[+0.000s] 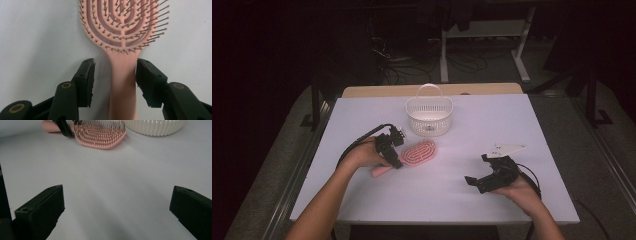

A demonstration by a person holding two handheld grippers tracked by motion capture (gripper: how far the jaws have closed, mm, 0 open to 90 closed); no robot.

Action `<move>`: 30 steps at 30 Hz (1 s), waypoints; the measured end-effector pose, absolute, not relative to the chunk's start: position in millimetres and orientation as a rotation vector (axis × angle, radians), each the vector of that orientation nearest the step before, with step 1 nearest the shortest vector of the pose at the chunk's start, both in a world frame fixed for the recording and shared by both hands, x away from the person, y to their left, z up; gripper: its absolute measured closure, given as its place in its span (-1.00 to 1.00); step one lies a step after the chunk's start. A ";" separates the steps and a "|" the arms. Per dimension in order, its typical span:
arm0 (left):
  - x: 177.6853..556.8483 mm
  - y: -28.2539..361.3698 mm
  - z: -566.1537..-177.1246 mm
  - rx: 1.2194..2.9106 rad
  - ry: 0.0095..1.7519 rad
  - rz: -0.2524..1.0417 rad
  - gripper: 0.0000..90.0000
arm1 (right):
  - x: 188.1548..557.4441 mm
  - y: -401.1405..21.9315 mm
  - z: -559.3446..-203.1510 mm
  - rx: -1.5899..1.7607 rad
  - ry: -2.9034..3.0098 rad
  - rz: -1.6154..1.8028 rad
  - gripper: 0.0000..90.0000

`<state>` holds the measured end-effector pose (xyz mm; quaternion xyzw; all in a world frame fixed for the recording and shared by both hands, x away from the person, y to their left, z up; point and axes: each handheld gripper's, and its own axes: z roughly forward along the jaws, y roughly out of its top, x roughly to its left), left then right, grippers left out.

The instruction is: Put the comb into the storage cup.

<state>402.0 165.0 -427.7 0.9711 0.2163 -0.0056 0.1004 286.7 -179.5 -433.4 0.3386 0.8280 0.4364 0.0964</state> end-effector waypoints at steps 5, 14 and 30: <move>402.5 164.0 -428.5 2.871 0.667 -0.016 0.20 | 286.7 -179.5 -433.5 1.004 2.453 1.292 -1.00; 402.1 161.1 -428.5 2.889 0.671 0.000 0.24 | 286.8 -179.4 -433.5 1.003 2.453 1.293 -1.00; 403.2 158.0 -428.6 2.917 0.686 0.042 0.48 | 286.9 -178.8 -433.9 1.004 2.456 1.290 -1.00</move>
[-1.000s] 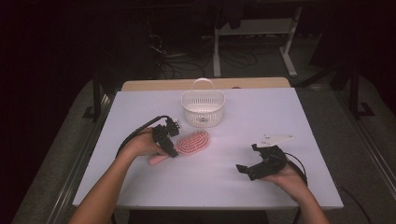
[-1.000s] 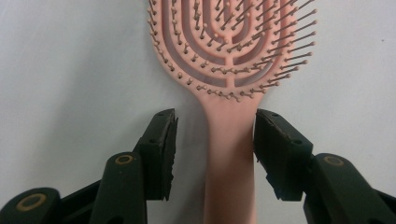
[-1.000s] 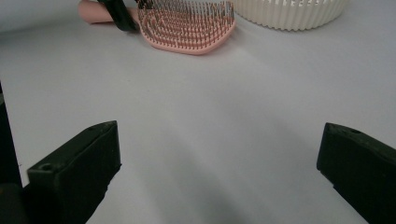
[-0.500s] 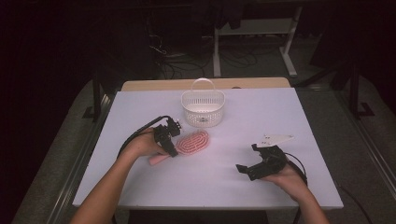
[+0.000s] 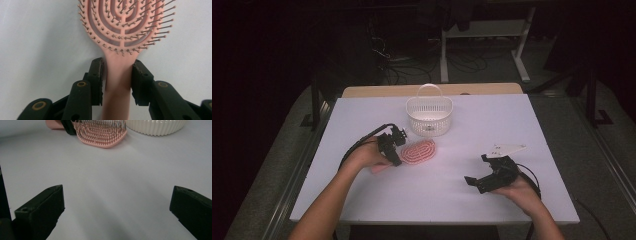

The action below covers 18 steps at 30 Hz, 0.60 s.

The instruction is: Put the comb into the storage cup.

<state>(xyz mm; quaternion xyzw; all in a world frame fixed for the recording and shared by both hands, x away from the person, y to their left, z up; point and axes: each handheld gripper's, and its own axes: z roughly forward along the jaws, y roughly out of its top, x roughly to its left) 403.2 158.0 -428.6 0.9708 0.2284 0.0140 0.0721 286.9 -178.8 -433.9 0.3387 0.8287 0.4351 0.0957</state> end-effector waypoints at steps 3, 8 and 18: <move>404.2 158.3 -428.5 2.918 0.688 0.038 0.51 | 286.7 -178.9 -433.7 1.004 2.455 1.290 -1.00; 404.0 157.7 -428.4 2.928 0.663 0.042 0.54 | 286.7 -179.2 -433.5 1.005 2.454 1.290 -1.00; 405.5 157.2 -427.9 2.942 0.639 0.033 0.57 | 286.7 -180.2 -433.1 1.011 2.448 1.295 -1.00</move>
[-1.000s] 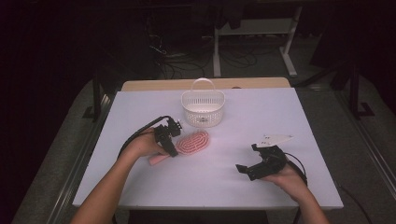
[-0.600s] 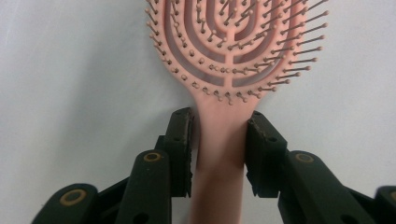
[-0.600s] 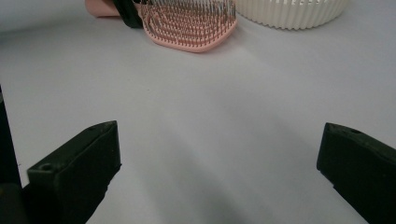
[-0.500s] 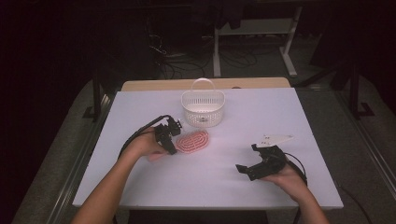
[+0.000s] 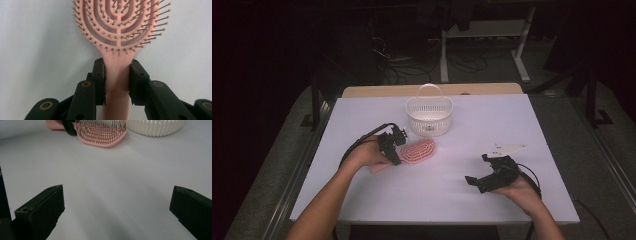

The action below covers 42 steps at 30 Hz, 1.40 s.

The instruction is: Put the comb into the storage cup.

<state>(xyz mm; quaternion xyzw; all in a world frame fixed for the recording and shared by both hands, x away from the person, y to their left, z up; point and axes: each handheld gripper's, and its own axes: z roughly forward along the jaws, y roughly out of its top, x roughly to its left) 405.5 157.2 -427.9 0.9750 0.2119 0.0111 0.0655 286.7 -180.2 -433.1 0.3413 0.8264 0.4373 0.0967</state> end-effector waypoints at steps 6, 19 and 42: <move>404.7 162.8 -424.2 2.919 0.633 0.012 0.57 | 287.0 -181.1 -433.0 1.012 2.443 1.299 -1.00; 400.0 175.5 -409.7 2.829 0.635 0.026 0.57 | 287.9 -180.9 -433.5 1.015 2.444 1.298 -1.00; 385.0 188.7 -388.6 2.544 0.563 -0.029 0.57 | 287.5 -181.4 -433.1 1.019 2.441 1.307 -1.00</move>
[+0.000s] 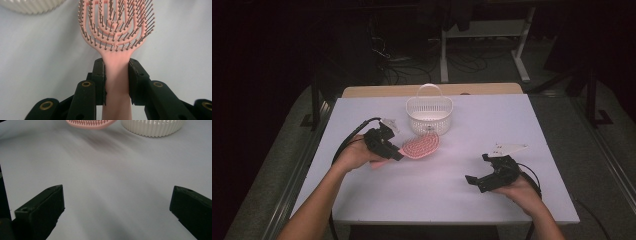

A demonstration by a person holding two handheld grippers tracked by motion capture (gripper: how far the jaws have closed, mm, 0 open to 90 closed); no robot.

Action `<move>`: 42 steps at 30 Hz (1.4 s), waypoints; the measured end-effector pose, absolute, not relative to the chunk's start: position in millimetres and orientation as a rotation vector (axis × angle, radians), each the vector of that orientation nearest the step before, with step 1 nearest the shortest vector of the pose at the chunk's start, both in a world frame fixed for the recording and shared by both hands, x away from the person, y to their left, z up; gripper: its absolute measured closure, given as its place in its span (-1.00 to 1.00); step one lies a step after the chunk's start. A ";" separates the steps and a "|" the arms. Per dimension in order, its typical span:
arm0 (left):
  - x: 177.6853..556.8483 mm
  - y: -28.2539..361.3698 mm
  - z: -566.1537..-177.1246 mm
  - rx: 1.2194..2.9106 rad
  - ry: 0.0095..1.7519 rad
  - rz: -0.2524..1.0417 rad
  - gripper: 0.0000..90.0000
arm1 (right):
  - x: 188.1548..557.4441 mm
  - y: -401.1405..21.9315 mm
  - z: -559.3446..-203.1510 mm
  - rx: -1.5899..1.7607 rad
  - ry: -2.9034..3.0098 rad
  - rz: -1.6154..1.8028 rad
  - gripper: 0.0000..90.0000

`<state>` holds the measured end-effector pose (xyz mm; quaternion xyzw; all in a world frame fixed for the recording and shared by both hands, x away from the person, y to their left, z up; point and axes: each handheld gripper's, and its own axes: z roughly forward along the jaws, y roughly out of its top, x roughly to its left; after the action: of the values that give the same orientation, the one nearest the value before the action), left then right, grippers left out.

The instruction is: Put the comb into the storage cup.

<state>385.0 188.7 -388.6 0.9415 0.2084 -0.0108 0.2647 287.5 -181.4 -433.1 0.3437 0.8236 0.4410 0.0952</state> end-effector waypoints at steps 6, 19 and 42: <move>381.8 190.6 -384.6 2.465 0.539 -0.042 0.57 | 287.5 -182.1 -432.7 1.019 2.439 1.312 -1.00; 379.2 188.9 -382.7 2.345 0.486 -0.090 0.57 | 287.5 -183.9 -431.6 1.020 2.422 1.333 -1.00; 372.9 186.7 -388.9 2.142 0.380 -0.100 0.57 | 287.0 -184.9 -431.6 1.018 2.408 1.356 -1.00</move>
<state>372.9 186.7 -388.9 0.8716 0.1546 -0.0408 0.4635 287.0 -184.9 -431.6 0.3441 0.8137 0.4582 0.0978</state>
